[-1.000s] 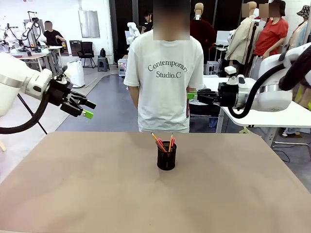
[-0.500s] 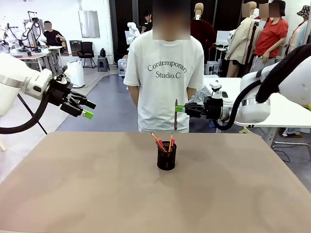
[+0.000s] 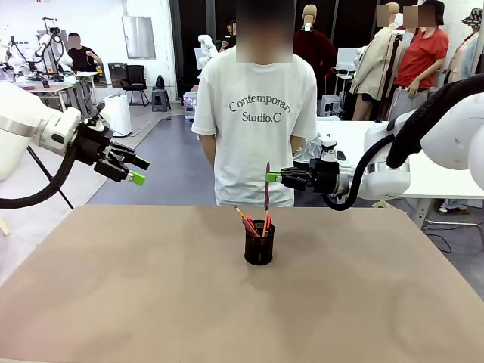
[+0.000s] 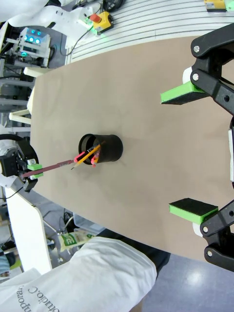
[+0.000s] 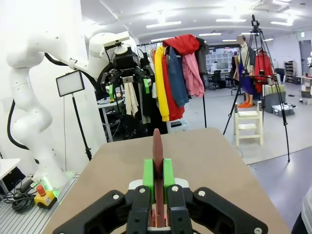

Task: Place the pens into the pen holder.
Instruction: Pick up a writing instrument from the table and place it into the Pen holder.

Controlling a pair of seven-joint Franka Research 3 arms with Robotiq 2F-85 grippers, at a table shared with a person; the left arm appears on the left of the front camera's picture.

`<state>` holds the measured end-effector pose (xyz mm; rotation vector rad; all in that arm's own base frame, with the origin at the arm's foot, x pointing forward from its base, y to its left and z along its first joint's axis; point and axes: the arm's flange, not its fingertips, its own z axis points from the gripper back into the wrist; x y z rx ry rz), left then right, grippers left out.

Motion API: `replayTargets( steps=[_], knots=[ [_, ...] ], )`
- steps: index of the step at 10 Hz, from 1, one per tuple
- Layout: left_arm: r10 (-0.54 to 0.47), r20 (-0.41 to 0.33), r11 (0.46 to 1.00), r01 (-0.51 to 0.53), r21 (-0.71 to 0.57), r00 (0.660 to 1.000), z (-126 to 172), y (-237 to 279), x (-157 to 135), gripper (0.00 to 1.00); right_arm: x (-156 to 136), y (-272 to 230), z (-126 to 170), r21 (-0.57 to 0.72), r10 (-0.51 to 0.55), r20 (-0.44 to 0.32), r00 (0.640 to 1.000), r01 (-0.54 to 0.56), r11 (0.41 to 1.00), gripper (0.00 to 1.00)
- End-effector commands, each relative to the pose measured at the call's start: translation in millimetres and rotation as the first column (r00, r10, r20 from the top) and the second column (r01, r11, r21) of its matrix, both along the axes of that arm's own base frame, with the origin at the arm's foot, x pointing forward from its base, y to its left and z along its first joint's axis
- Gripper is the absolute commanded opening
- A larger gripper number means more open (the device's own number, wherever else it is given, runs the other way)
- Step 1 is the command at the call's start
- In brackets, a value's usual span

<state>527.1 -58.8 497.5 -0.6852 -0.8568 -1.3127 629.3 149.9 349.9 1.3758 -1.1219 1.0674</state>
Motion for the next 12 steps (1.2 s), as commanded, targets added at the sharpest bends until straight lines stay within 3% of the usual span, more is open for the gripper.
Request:
replayTargets(
  steps=[1, 11, 12],
  knots=[
    [0.001, -0.006, 1.0, -0.001, -0.001, 1.0, 1, 0, -2, 1.0, 5, 2, 2, 0.03, 0.029, -0.051, 0.998, -0.027, 0.999, 0.0],
    [0.001, -0.006, 1.0, -0.001, -0.001, 1.0, 1, 0, -2, 1.0, -22, 16, -30, -0.048, 0.175, -0.043, 0.984, -0.177, 0.983, 0.0],
    [0.001, -0.006, 1.0, -0.001, -0.001, 1.0, 1, 0, -2, 1.0, -23, 16, -31, -0.053, 0.181, -0.048, 0.982, -0.183, 0.982, 0.19]
  ],
)
